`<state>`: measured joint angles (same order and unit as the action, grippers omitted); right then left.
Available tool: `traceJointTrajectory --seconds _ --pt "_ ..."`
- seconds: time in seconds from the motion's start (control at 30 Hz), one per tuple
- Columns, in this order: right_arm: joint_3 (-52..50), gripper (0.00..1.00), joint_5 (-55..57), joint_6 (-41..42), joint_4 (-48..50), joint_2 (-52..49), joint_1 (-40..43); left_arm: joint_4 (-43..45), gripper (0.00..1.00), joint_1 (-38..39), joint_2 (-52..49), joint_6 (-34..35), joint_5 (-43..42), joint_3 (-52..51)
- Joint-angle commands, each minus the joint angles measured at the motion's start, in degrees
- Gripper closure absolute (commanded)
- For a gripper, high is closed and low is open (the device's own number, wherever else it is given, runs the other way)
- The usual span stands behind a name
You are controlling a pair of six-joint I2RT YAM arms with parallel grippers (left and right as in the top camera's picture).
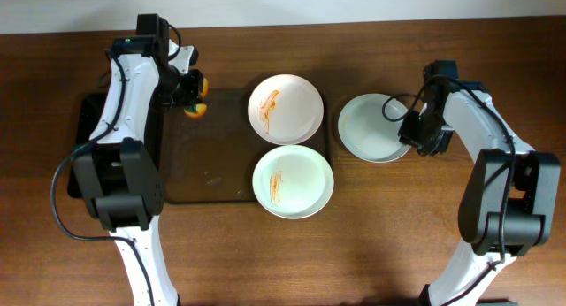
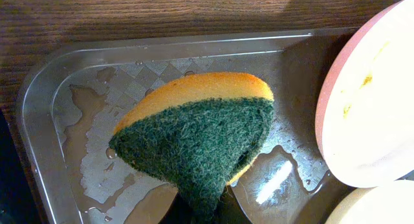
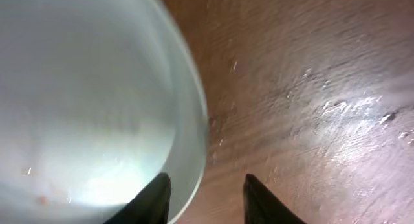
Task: Clean dirty plates on tray and stack at the side
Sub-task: 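Place the plate on the table right of the tray, release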
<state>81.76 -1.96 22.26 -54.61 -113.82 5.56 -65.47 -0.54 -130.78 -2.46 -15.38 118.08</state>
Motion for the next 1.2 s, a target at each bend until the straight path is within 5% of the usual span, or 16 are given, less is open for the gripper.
traceJointTrajectory --seconds 0.0,0.17,0.33,0.67,0.77,0.9,1.17 --pt "1.0 0.58 -15.7 -7.1 -1.8 6.9 -0.4 0.1 0.99 0.1 0.3 -1.0 0.4 0.8" --pt "0.2 0.56 -17.5 -6.8 -6.3 11.6 -10.2 0.1 0.99 0.2 0.3 -1.0 0.4 0.8" --pt "-7.0 0.57 -14.1 3.3 -3.4 9.5 -21.6 0.1 0.99 0.4 0.3 -1.0 0.4 0.8" --pt "-11.6 0.58 -10.9 9.8 0.7 7.5 -28.9 0.0 0.99 0.4 0.3 -1.0 0.4 0.8" --pt "-11.7 0.67 -11.8 9.8 0.7 5.0 -28.9 -0.2 0.99 0.4 0.3 -1.0 0.4 0.8" --pt "-11.7 0.96 -12.4 9.8 1.1 4.5 -28.8 -0.2 0.99 0.4 0.3 -1.1 0.4 0.8" --pt "-3.0 0.96 -12.9 7.0 3.7 4.5 -34.8 -8.5 0.99 -1.5 0.3 -0.7 0.4 7.2"
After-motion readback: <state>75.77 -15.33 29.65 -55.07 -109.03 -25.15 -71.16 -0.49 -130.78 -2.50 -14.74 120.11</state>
